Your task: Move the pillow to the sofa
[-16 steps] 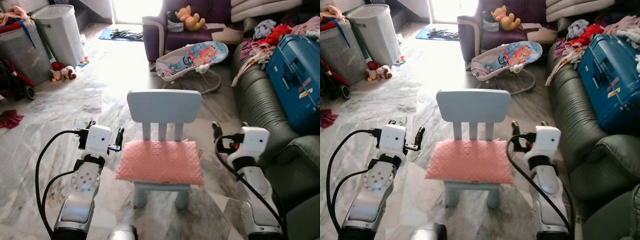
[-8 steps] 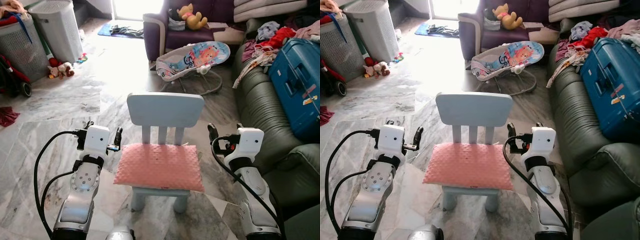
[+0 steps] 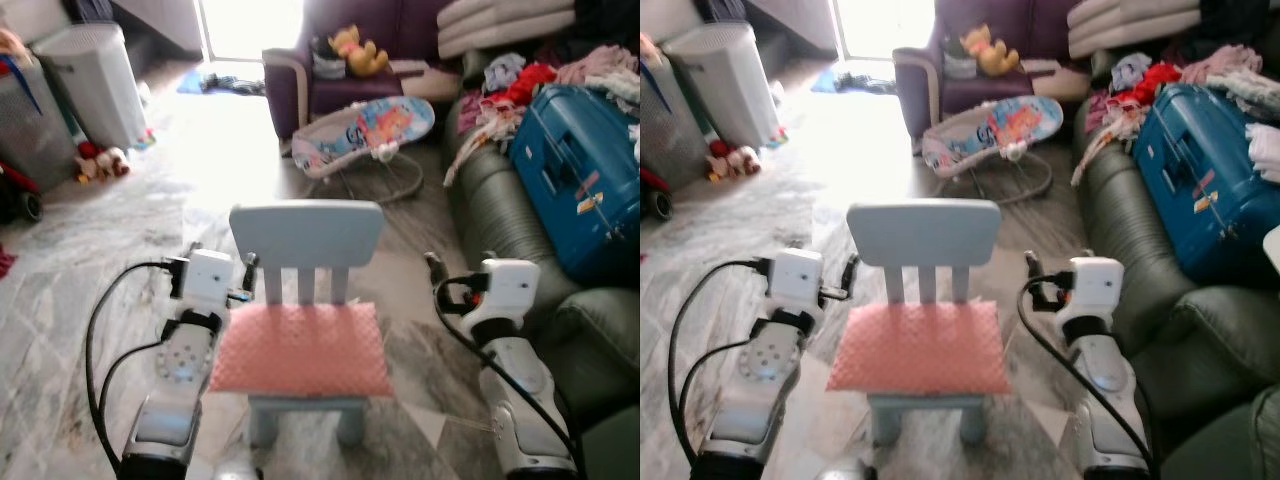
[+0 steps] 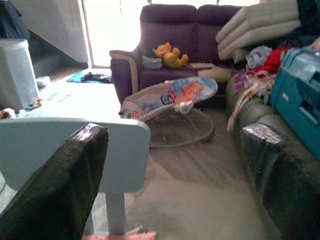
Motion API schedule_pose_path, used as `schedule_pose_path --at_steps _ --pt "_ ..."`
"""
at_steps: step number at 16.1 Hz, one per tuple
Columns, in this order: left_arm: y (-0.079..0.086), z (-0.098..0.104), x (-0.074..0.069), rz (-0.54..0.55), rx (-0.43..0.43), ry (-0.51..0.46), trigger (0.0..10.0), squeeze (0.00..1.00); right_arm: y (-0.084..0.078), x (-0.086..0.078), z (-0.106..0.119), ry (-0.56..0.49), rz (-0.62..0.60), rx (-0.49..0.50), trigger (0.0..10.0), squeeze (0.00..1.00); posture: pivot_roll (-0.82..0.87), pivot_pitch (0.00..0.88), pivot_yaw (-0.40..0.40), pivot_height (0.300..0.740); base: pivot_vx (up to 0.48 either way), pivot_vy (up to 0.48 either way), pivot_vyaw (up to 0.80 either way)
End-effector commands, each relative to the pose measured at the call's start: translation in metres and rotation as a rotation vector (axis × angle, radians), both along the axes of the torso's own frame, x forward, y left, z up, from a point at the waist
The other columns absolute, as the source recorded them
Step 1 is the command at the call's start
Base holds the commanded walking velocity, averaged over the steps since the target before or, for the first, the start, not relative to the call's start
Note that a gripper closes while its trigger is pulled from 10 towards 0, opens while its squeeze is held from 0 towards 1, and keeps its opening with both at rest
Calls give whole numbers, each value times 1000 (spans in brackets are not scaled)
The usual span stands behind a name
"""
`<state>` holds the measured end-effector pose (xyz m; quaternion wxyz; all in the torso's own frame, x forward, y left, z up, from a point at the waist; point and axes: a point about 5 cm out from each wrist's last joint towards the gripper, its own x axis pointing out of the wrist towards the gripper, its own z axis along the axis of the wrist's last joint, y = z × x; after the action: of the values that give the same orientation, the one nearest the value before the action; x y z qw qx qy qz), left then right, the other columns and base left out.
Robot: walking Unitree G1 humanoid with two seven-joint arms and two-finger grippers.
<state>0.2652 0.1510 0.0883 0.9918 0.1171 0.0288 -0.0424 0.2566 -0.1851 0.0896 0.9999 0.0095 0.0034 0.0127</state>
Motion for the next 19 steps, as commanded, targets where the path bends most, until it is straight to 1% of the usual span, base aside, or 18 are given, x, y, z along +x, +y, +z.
schedule_pose_path --at_steps 1,4,5,15,17,19 --pt "10 1 0 31 20 -3 10000 0 9 4 5 -19 23 18 10000 0 -5 0 -35 740 311 352 0" --pt "10 1 1 33 20 -4 10000 0 9 5 5 -18 26 17 10000 0 -4 0 -38 740 292 346 0" --pt "10 1 1 37 21 -2 10000 0 9 5 5 -18 28 16 10000 0 -4 0 -38 740 0 289 0" --pt "10 0 2 57 34 -9 10000 0 9 6 5 -17 29 12 10000 0 -2 0 -44 740 0 0 0" --pt "13 1 2 81 44 -15 10000 0 9 7 5 -16 28 11 10000 0 1 0 -46 740 0 0 0" --pt "20 3 -1 103 44 -22 10000 0 8 9 3 8 21 -3 10000 0 2 0 -47 740 0 0 0"
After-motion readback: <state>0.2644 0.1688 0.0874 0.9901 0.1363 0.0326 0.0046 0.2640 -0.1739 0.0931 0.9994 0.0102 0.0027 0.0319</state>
